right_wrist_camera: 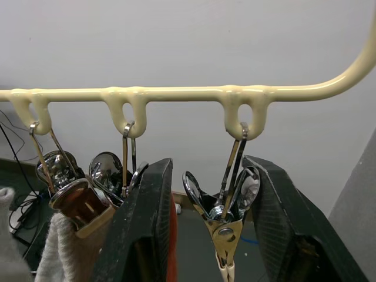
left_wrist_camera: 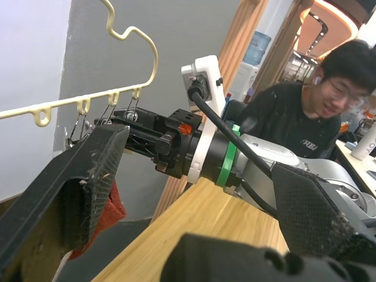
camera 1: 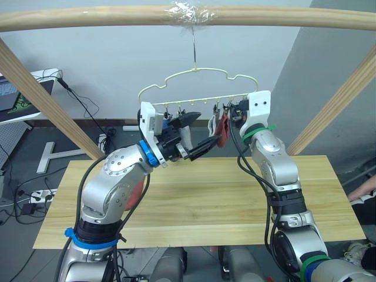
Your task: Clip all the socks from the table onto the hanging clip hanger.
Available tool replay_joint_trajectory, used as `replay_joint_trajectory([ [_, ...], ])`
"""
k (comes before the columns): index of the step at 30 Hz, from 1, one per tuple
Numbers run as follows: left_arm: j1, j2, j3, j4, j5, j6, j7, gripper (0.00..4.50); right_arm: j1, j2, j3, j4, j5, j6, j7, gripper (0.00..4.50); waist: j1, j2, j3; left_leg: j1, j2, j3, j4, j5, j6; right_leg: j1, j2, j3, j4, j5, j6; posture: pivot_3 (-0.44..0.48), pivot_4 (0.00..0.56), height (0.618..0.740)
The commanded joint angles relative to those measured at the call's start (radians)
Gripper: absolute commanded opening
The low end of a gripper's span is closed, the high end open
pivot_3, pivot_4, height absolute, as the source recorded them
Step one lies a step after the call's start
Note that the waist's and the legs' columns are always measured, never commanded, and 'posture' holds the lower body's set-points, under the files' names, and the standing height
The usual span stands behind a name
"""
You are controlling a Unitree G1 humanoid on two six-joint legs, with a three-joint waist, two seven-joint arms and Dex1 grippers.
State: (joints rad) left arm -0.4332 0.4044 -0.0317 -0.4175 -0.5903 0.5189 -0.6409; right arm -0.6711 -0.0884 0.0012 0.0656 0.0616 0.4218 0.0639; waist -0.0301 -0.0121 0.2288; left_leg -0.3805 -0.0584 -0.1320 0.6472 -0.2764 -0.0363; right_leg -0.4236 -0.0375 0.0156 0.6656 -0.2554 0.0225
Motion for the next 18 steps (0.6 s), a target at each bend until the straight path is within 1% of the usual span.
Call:
replay_joint_trajectory([
  [1, 0.001, -0.003, 0.014, -0.044, -0.01, -0.012, 0.005, 4.5, -0.022, 0.003, -0.01, -0.037, 0.006, -0.027, 0.006, 1.34, 0.0, 0.0, 0.0, 0.0, 0.0, 0.0, 0.0, 0.0, 0.0, 0.0, 0.0, 0.0, 0.0, 0.0, 0.0, 0.047, 0.224, 0.74],
  [3, 0.004, -0.003, 0.013, -0.047, -0.01, -0.011, 0.006, 4.5, -0.021, 0.002, -0.009, -0.039, 0.006, -0.027, 0.007, 0.68, 0.0, 0.0, 0.0, 0.0, 0.0, 0.0, 0.0, 0.0, 0.0, 0.0, 0.0, 0.0, 0.0, 0.0, 0.0, 0.048, 0.227, 0.74],
  [5, 0.005, -0.004, 0.013, -0.048, -0.009, -0.01, 0.007, 4.5, -0.02, 0.002, -0.008, -0.04, 0.006, -0.027, 0.008, 0.15, 0.0, 0.0, 0.0, 0.0, 0.0, 0.0, 0.0, 0.0, 0.0, 0.0, 0.0, 0.0, 0.0, 0.0, 0.0, 0.048, 0.227, 0.74],
  [6, 0.007, -0.004, 0.012, -0.049, -0.009, -0.01, 0.007, 4.5, -0.019, 0.002, -0.008, -0.041, 0.006, -0.028, 0.008, 0.08, 0.0, 0.0, 0.0, 0.0, 0.0, 0.0, 0.0, 0.0, 0.0, 0.0, 0.0, 0.0, 0.0, 0.0, 0.0, 0.048, 0.231, 0.74],
  [16, 0.012, -0.003, 0.011, -0.048, -0.003, -0.006, 0.018, 4.5, -0.02, -0.013, -0.014, -0.036, 0.006, -0.021, 0.014, 0.08, 0.0, 0.0, 0.0, 0.0, 0.0, 0.0, 0.0, 0.0, 0.0, 0.0, 0.0, 0.0, 0.0, 0.0, 0.0, 0.047, 0.235, 0.74],
  [18, 0.033, 0.004, 0.004, -0.037, 0.018, 0.001, 0.035, 4.5, -0.02, -0.032, -0.013, -0.035, 0.001, -0.008, 0.026, 0.08, 0.0, 0.0, 0.0, 0.0, 0.0, 0.0, 0.0, 0.0, 0.0, 0.0, 0.0, 0.0, 0.0, 0.0, 0.0, 0.047, 0.235, 0.74],
])
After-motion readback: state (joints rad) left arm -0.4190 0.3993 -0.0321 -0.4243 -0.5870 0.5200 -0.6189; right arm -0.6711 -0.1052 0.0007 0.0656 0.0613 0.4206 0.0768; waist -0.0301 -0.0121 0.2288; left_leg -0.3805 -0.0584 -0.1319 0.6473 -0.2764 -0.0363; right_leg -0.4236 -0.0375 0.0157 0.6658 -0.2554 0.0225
